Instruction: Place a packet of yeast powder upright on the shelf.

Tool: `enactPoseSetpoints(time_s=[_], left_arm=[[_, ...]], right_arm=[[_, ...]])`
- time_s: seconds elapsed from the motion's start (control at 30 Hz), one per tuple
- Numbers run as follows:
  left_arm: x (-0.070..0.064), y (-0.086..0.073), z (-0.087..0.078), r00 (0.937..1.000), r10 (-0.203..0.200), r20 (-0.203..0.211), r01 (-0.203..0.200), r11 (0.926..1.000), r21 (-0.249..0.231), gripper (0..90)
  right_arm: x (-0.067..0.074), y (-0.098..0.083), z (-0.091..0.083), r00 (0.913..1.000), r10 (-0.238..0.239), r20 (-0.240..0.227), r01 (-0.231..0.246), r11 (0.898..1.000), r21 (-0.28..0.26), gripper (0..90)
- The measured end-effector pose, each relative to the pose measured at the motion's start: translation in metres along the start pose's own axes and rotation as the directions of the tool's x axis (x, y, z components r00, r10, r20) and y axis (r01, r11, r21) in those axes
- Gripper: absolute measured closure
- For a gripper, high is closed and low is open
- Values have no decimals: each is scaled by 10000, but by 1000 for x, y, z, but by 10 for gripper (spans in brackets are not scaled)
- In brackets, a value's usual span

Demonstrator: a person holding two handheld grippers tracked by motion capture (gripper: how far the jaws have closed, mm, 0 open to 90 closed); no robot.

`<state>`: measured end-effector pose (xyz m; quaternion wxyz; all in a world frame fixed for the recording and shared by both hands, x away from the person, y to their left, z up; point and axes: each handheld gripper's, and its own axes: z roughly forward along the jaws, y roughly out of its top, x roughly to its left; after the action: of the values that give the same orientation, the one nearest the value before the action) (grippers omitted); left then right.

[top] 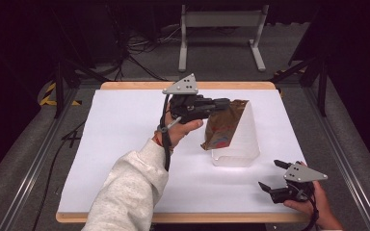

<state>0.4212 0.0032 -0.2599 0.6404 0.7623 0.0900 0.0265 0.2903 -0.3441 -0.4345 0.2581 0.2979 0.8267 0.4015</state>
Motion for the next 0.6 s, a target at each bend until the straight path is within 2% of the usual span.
enactPoseSetpoints(time_s=[0.33, 0.37, 0.53, 0.6], left_arm=[[0, 0, 22, 9993, 75, 356, -75, 10000, -12, 869], [1, -1, 27, 9986, 101, 511, -99, 9999, -30, 869], [5, -4, 35, 9972, 221, 721, -215, 9997, -92, 869], [8, -6, 38, 9971, 148, 746, -142, 9999, -88, 869]], right_arm=[[1, 0, 0, 10000, -52, 12, 52, 10000, 28, 87], [1, 0, 0, 10000, -56, 24, 56, 10000, 20, 87], [1, 0, -1, 10000, -27, 36, 27, 10000, 6, 87], [1, -1, -1, 10000, -67, 53, 67, 10000, 23, 87]])
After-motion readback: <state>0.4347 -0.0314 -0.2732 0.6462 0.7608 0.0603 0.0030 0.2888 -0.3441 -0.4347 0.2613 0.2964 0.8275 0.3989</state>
